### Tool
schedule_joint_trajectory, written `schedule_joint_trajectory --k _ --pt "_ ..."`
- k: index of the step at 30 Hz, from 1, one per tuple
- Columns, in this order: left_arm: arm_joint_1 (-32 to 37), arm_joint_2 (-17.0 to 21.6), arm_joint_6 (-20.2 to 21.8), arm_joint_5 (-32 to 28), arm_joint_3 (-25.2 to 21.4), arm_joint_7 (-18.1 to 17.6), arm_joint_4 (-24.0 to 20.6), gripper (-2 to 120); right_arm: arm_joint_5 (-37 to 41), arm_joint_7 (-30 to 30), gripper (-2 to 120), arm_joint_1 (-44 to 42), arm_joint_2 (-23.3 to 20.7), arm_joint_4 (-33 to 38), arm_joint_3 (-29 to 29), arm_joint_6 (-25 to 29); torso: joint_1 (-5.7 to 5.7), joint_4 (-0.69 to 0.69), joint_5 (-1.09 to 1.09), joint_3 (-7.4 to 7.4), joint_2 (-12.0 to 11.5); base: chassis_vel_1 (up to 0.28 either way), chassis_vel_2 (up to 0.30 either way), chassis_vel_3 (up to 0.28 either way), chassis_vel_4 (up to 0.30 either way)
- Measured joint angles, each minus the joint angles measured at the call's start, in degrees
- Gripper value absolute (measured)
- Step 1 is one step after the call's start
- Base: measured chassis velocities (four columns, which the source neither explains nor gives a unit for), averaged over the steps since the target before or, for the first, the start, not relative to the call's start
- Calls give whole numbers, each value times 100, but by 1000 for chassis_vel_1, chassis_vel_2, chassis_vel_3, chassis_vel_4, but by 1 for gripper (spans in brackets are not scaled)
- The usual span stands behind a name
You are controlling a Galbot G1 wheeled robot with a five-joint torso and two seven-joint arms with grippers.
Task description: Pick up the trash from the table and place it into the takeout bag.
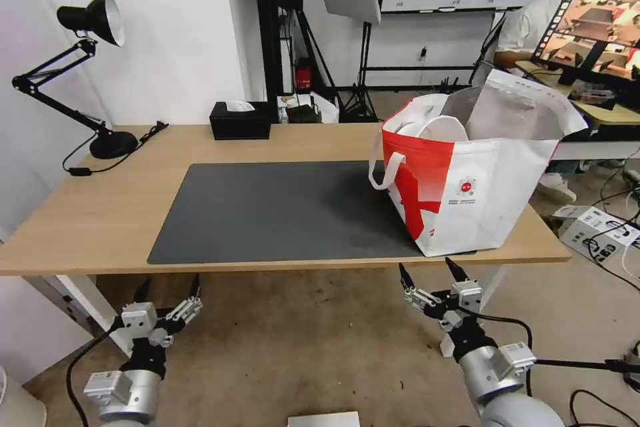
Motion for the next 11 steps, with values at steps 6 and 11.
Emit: schedule_joint_trajectory --k 6,11 --pt "-60 97 -4 -17 -30 -2 -22 100 0 0 100 0 0 0 0 0 0 0 0 0 0 0 0 0 0" --pt "-64 113 0 -23 -33 -3 -26 100 0 0 100 0 0 0 0 0 0 0 0 0 0 0 0 0 0"
